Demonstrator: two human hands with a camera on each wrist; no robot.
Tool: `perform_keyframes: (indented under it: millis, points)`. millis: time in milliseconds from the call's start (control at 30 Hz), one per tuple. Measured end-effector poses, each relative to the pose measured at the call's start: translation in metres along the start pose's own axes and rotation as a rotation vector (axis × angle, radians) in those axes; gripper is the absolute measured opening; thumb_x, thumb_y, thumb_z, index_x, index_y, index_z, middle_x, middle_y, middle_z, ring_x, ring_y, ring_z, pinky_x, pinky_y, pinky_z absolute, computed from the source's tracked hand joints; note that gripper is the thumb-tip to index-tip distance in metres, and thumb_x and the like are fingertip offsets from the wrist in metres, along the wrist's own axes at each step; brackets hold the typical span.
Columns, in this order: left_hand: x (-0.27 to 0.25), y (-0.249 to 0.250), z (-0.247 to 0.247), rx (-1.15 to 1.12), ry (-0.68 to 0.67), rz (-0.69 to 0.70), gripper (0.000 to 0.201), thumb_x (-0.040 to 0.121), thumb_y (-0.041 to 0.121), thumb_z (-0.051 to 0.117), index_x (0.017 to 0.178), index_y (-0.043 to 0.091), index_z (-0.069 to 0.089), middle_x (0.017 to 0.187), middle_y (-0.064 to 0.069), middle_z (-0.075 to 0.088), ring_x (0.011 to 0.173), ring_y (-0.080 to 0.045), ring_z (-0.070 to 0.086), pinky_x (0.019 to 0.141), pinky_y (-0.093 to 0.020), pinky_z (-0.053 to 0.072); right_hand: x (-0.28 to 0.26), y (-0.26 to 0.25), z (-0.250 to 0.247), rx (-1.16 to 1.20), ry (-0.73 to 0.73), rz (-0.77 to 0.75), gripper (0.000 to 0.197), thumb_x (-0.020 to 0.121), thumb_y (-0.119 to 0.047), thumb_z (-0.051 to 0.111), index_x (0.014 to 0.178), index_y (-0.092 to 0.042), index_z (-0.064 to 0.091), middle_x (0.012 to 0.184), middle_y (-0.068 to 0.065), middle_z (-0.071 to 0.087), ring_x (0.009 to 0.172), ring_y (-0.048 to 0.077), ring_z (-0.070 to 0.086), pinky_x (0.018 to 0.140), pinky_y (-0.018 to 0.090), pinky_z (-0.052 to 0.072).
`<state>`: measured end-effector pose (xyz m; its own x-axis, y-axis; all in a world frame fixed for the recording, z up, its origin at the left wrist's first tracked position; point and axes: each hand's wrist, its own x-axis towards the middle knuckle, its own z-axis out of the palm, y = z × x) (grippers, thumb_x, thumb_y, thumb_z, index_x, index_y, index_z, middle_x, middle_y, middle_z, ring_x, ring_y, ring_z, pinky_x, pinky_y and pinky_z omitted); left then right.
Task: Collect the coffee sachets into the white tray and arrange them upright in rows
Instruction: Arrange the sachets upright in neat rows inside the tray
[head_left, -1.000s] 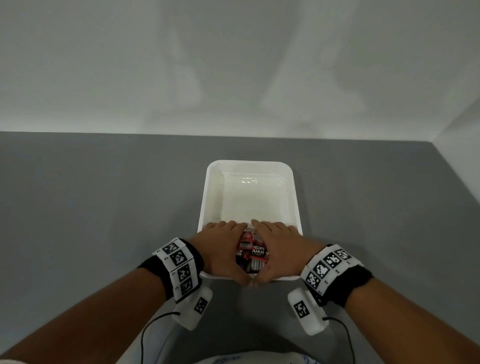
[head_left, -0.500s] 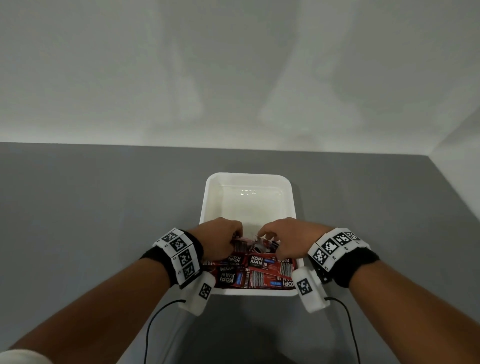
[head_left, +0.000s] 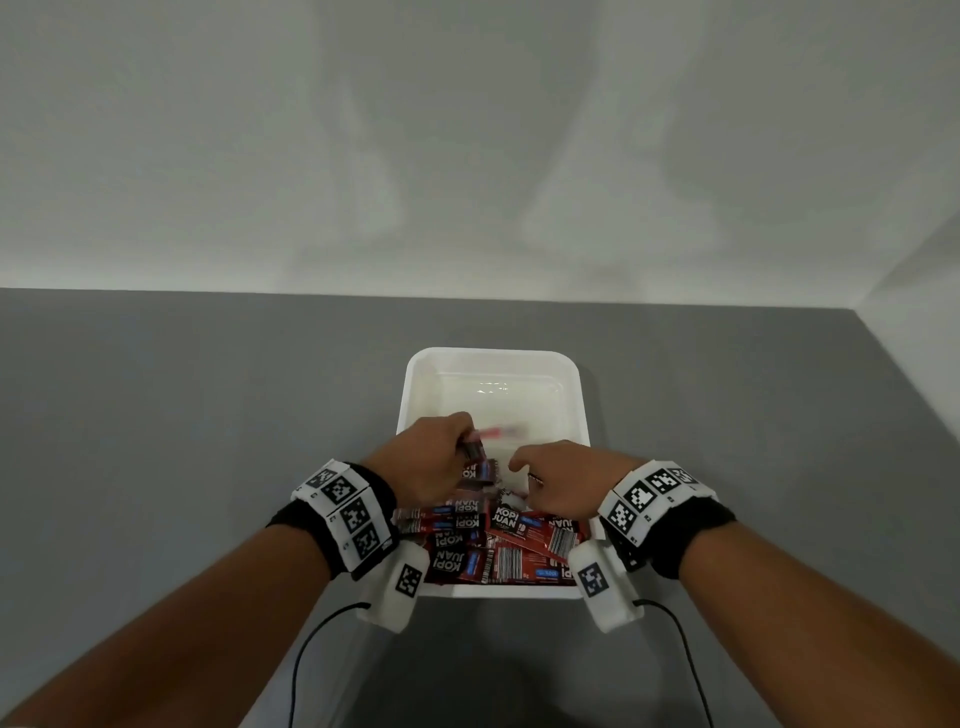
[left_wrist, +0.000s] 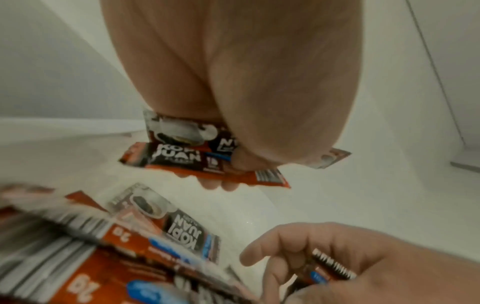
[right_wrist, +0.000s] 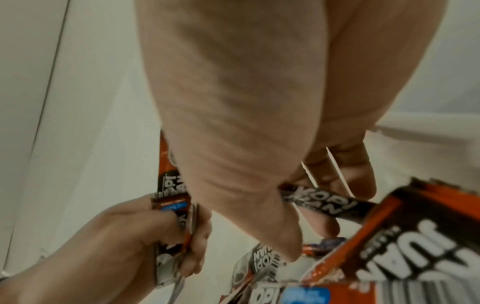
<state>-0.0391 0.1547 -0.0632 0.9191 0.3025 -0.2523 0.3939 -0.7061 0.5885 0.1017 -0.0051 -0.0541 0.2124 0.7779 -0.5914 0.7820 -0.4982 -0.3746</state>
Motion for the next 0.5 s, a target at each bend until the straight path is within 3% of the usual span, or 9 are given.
perform_keyframes:
  millis: [67,133,200,267,333,400,500]
  points:
    - [-0.003,0.001,-0.003,-0.176,0.039,-0.072,0.018,0.100,0.007,0.042,0.093,0.015,0.057,0.083,0.000,0.061,0.073,-0.017,0.055,0.065,-0.031,0.046,0.005,-0.004,0.002,-0.014,0.047,0.014,0.046,0.097,-0.037,0.059,0.138,-0.019,0.051,0.132,0.006,0.057,0.118,0.023,0.056,0.092,0.034,0.049]
    - [-0.007,0.003,-0.007,-0.351,0.040,-0.118,0.019,0.099,0.012,0.042,0.098,0.012,0.061,0.080,0.001,0.058,0.071,-0.017,0.051,0.066,-0.030,0.042,0.009,-0.008,0.004,-0.016,0.068,0.010,0.041,0.095,-0.038,0.061,0.129,-0.016,0.057,0.120,0.006,0.056,0.109,0.024,0.058,0.090,0.036,0.052]
    - [-0.011,0.007,-0.009,-0.455,0.016,-0.142,0.023,0.088,0.028,0.047,0.099,0.015,0.061,0.081,0.002,0.056,0.075,-0.018,0.051,0.070,-0.032,0.042,0.012,-0.013,0.006,0.002,0.072,0.021,0.036,0.094,-0.035,0.062,0.123,-0.014,0.059,0.112,0.005,0.060,0.104,0.025,0.062,0.086,0.037,0.055]
    - [-0.012,0.005,-0.008,-0.392,0.003,-0.155,0.029,0.085,0.041,0.059,0.099,0.017,0.059,0.080,0.004,0.057,0.074,-0.015,0.052,0.066,-0.028,0.041,0.014,-0.015,0.008,0.027,0.091,0.037,0.038,0.094,-0.028,0.063,0.128,-0.012,0.055,0.119,0.008,0.064,0.105,0.026,0.064,0.087,0.037,0.056]
    - [-0.013,0.001,-0.005,-0.269,0.032,-0.165,0.022,0.092,0.037,0.065,0.099,0.017,0.058,0.079,0.002,0.059,0.068,-0.013,0.052,0.061,-0.025,0.041,0.014,-0.017,0.008,0.030,0.134,0.029,0.034,0.094,-0.019,0.062,0.127,-0.009,0.057,0.121,0.011,0.064,0.105,0.027,0.064,0.084,0.034,0.055]
    - [-0.012,-0.002,-0.001,-0.260,0.085,-0.172,0.020,0.098,0.032,0.056,0.090,0.013,0.056,0.076,-0.002,0.061,0.063,-0.013,0.052,0.058,-0.027,0.044,0.013,-0.018,0.005,0.072,0.177,0.029,0.027,0.093,-0.010,0.059,0.120,-0.008,0.062,0.119,0.010,0.065,0.104,0.026,0.064,0.079,0.030,0.052]
    - [-0.012,-0.004,0.002,-0.469,0.085,-0.258,0.029,0.101,0.029,0.051,0.081,0.009,0.058,0.070,-0.007,0.063,0.059,-0.019,0.055,0.060,-0.033,0.046,0.013,-0.011,-0.002,0.274,0.281,0.065,0.030,0.091,-0.001,0.051,0.114,-0.015,0.063,0.118,0.004,0.064,0.101,0.022,0.066,0.070,0.025,0.049]
